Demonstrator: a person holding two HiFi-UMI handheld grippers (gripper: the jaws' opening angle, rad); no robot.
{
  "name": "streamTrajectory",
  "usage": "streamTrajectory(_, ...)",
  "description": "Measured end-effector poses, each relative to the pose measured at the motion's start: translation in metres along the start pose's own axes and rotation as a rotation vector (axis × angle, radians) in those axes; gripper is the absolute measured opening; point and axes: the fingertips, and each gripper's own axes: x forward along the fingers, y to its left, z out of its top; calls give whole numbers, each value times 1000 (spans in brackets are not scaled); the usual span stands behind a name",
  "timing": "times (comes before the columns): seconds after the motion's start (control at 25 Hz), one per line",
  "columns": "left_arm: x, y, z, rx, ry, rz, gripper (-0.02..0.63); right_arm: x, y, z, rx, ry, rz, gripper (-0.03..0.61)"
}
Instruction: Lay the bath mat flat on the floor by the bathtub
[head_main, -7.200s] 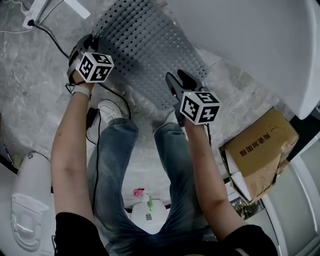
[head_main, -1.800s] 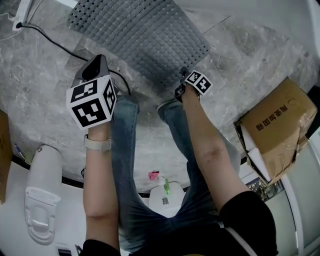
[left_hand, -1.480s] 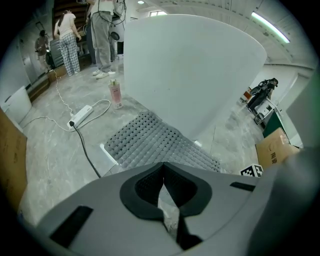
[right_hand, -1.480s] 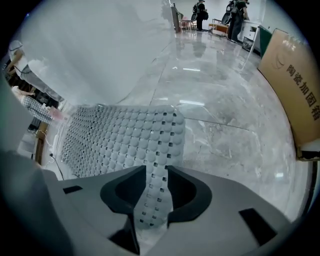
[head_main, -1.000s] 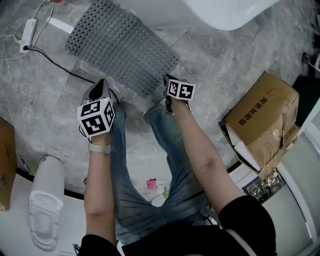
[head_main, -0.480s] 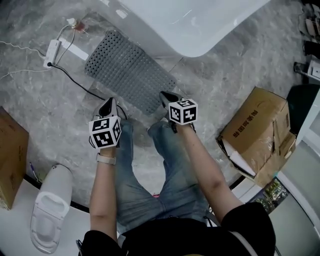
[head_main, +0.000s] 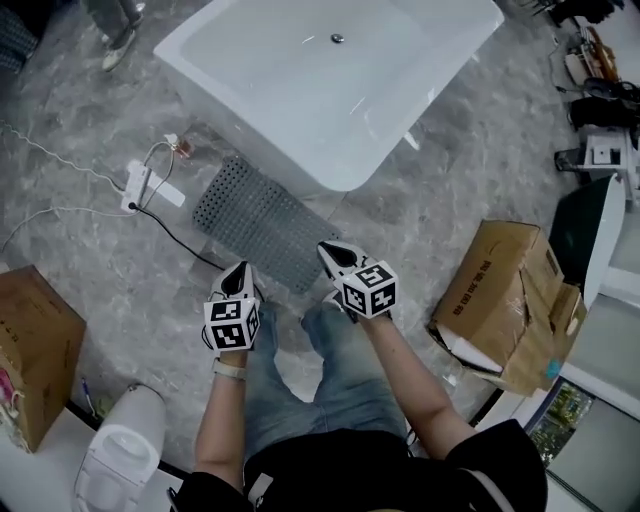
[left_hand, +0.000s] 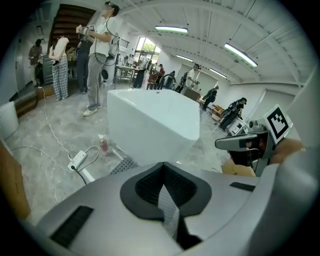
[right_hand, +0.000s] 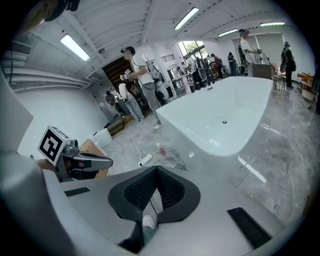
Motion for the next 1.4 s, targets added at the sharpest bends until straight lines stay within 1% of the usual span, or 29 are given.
streamTrajectory(0.16,-44,-18,55,65,-47,-31,18,-40,36,51,-50,-45,5,25)
streamTrajectory(0.32,-84,-32,105,131,-99,-50,18,-79,69,102,-88,-114,6,25)
streamTrajectory(0.44,-115,-39,140,150,-137,-56,18,-110,92,138,-111,-170,-6,26)
streamTrajectory(0.52,-136,-47,163,161,-165,-73,18,-131,104,164,-128,-210,-18,25)
streamTrajectory(0.68,-182,-63,201,215,-223,-87,18,-174,133,210,-170,-284,-26,25)
streamTrajectory(0.84,-220,-67,238,215,-291,-102,18,-206,160,251,-240,-351,-31,26)
streamTrajectory(0.96,-242,-75,262,238,-336,-120,18,-227,179,275,-259,-406,-23,25)
streamTrajectory(1.2,-293,-92,307,322,-448,-108,18,-275,210,314,-316,-517,-4,26)
streamTrajectory(1.4,-327,-110,333,330,-529,-117,18,-310,227,330,-343,-588,16,26)
